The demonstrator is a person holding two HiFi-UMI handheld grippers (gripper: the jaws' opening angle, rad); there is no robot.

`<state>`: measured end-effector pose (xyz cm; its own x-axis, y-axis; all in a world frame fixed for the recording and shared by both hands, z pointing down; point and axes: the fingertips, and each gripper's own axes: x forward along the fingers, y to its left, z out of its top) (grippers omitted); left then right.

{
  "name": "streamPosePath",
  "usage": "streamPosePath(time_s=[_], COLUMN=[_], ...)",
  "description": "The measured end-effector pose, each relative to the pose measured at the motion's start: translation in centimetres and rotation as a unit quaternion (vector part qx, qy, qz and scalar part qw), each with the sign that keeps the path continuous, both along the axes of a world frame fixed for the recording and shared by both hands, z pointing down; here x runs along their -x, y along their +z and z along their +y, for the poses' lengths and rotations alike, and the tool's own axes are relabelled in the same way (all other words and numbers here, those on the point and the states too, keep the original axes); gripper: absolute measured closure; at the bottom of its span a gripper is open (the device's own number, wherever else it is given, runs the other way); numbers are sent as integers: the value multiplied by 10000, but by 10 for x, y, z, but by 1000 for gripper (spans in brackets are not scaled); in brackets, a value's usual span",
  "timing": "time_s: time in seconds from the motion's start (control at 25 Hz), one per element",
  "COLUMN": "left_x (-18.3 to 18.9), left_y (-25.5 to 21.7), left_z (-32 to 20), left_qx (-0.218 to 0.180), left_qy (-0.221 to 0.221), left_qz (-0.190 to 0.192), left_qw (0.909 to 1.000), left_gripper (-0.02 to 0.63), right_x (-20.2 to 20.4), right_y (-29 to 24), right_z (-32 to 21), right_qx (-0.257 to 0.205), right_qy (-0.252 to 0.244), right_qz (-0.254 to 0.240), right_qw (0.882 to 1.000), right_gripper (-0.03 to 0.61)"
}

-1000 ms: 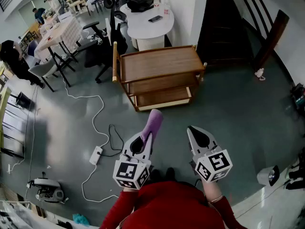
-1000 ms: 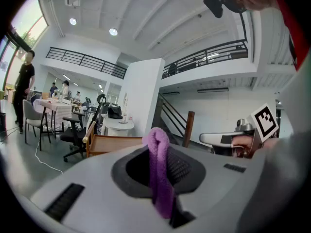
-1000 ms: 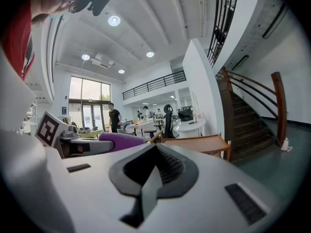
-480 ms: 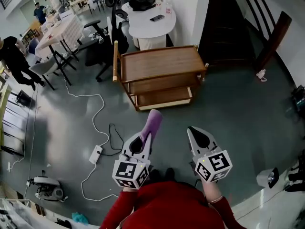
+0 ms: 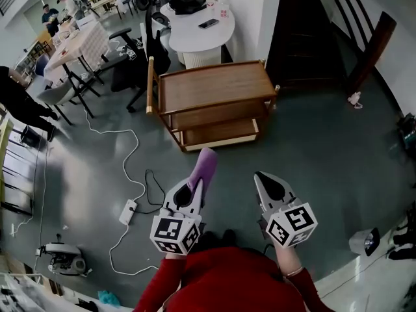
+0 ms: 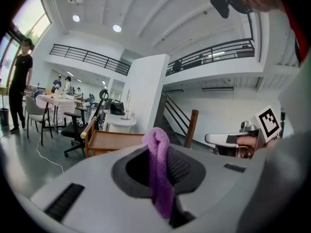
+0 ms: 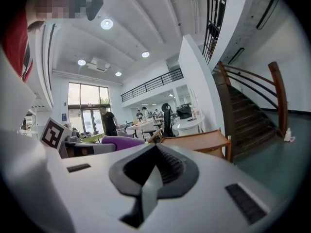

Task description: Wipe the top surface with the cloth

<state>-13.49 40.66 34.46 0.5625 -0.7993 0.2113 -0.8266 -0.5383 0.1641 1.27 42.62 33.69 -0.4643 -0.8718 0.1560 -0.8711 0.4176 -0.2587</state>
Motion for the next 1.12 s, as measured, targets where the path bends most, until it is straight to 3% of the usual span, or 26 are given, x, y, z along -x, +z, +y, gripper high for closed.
streamPosePath(time_s=[0.48,0.88,1.12], left_x=[-2,-21,-18], left_y=[13,21,15], left_z=[-108,-298,-382], left_qx=[156,532,550], left_qy=[-299,-112,-172], left_qz=[-65,49,107], left_qw=[9994,9985,9983], left_gripper=[564,563,564], right_x=[-30,-46,-43], right_y=[13,4,3], right_z=[-97,-285,-362], right_qx=[200,372,437], right_qy=[83,290,218], right_qz=[56,99,204], right_qw=[9998,9988,9986], right_gripper=[574,574,574])
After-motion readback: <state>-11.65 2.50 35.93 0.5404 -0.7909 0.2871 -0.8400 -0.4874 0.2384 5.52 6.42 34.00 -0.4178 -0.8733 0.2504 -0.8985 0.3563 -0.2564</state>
